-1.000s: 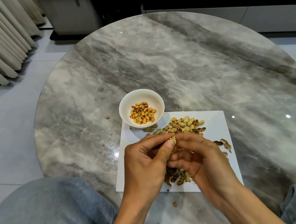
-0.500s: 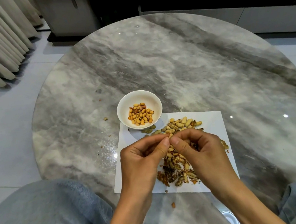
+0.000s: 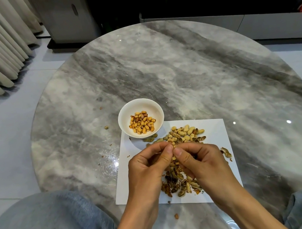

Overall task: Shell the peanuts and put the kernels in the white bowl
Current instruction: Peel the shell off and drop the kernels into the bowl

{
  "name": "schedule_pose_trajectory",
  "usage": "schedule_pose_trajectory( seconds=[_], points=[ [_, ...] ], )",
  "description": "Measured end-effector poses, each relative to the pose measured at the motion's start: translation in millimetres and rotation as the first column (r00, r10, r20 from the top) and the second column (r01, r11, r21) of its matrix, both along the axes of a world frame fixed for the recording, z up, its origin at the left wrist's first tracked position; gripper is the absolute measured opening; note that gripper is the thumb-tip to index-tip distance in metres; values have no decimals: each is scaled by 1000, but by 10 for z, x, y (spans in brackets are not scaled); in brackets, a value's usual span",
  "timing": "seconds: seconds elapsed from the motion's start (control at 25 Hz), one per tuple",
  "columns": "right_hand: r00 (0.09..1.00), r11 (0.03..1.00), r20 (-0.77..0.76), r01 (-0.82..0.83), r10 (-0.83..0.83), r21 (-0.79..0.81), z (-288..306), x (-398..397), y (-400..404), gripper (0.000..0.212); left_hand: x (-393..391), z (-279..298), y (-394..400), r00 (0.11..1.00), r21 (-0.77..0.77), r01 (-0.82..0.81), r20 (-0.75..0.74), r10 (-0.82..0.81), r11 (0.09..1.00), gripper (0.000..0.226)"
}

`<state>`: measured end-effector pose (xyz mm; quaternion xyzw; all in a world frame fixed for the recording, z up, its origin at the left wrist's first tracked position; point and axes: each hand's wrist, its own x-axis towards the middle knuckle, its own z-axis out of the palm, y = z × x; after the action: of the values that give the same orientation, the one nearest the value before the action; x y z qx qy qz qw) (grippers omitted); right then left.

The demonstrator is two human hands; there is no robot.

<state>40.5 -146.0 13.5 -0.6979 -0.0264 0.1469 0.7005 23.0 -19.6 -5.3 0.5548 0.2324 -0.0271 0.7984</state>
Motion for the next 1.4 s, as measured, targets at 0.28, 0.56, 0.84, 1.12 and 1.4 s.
schedule_pose_trajectory(
  seconds=[0.28, 0.56, 0.84, 1.12, 1.4],
  points=[
    [991, 993, 124, 62, -49, -100, -85, -40, -18, 24, -49, -18, -68, 988, 56, 52, 146, -60, 997, 29],
    [996, 995, -60, 73, -70, 64, 9, -1, -53, 19, -15, -50, 57, 931, 294, 158, 274, -241, 943, 29],
    [992, 998, -114, -55, 58, 28, 60, 41, -112, 15, -18, -47, 174, 846, 770, -72, 384, -371, 634, 24],
    [996, 995, -85, 0, -8, -97, 8, 73, -161, 12, -8, -64, 198, 836, 793, -57, 370, -406, 606, 24],
    [972, 983, -191, 156, -134, 101, -30, 52, -115, 16, 6, -27, 174, 840, 674, -78, 441, -315, 735, 24]
  ],
)
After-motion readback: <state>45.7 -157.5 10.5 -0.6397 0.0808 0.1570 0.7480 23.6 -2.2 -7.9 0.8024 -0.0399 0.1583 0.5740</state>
